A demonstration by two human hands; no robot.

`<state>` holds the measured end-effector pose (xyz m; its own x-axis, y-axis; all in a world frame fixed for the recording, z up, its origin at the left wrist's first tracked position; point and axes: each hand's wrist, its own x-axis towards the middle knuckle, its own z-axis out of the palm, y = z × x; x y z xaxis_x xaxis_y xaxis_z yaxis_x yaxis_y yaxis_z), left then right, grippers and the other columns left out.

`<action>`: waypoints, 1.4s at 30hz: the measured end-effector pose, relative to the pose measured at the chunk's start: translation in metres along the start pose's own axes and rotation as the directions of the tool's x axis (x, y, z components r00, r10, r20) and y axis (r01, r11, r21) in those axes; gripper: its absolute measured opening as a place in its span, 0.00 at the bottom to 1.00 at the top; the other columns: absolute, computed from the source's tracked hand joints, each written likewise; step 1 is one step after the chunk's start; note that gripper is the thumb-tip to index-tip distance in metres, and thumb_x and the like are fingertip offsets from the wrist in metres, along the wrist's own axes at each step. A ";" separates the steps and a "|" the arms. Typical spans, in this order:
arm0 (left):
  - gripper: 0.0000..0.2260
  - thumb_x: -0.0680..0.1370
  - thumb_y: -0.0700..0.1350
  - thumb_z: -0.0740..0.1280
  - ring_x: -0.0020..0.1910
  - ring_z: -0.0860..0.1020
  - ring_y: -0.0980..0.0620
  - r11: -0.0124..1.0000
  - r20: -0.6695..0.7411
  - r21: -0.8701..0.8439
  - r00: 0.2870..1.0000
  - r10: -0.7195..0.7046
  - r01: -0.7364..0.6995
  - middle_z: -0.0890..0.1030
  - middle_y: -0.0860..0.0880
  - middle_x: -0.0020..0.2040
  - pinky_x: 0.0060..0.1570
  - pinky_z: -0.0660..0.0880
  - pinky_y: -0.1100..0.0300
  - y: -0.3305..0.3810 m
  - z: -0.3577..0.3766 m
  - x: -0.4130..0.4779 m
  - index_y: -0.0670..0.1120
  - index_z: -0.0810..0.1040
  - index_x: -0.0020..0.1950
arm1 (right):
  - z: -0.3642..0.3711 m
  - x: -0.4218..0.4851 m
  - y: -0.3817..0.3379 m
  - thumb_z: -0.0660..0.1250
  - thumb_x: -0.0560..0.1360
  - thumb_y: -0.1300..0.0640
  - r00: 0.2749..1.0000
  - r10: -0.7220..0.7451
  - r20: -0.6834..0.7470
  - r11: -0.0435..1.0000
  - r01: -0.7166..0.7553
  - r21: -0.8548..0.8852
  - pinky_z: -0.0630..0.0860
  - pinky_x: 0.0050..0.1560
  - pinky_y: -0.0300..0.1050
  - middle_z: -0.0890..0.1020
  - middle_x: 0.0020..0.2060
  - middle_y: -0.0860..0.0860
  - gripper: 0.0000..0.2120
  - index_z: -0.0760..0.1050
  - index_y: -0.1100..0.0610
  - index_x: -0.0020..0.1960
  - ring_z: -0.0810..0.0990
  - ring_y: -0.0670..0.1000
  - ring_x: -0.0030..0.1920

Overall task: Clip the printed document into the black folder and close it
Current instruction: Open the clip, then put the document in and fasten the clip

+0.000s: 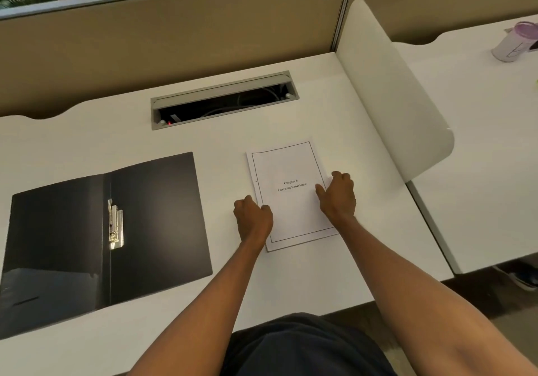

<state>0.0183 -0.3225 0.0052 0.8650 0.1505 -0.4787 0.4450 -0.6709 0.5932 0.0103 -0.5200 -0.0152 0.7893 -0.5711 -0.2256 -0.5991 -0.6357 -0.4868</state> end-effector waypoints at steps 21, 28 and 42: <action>0.15 0.75 0.38 0.65 0.39 0.72 0.49 0.813 0.133 -0.512 0.961 -0.244 0.277 0.77 0.39 0.55 0.37 0.70 0.59 0.014 0.011 0.028 0.41 0.72 0.62 | 0.008 0.007 0.004 0.73 0.76 0.56 0.997 -0.043 0.065 0.997 0.048 -0.066 0.76 0.55 0.51 0.72 0.61 0.57 0.19 0.72 0.63 0.61 0.70 0.58 0.65; 0.05 0.78 0.31 0.68 0.41 0.81 0.43 0.701 0.219 -0.632 0.944 -0.246 0.330 0.84 0.40 0.46 0.50 0.81 0.46 -0.014 -0.001 0.042 0.38 0.81 0.52 | 0.007 0.005 0.003 0.73 0.76 0.56 0.997 -0.038 0.061 0.997 0.042 -0.061 0.76 0.54 0.51 0.72 0.61 0.57 0.18 0.73 0.63 0.61 0.70 0.57 0.65; 0.06 0.76 0.30 0.72 0.43 0.85 0.45 0.570 0.358 -0.727 0.920 -0.162 0.383 0.86 0.42 0.45 0.38 0.85 0.54 -0.033 -0.018 0.043 0.38 0.80 0.50 | -0.002 0.012 0.011 0.73 0.76 0.51 0.995 0.012 0.102 0.990 -0.027 0.141 0.73 0.64 0.54 0.71 0.65 0.59 0.28 0.69 0.63 0.70 0.71 0.59 0.68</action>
<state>0.0448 -0.2805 -0.0233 0.6403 -0.0129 -0.7681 0.7538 0.2028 0.6250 0.0132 -0.5347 -0.0217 0.7916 -0.5226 -0.3166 -0.5949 -0.5407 -0.5948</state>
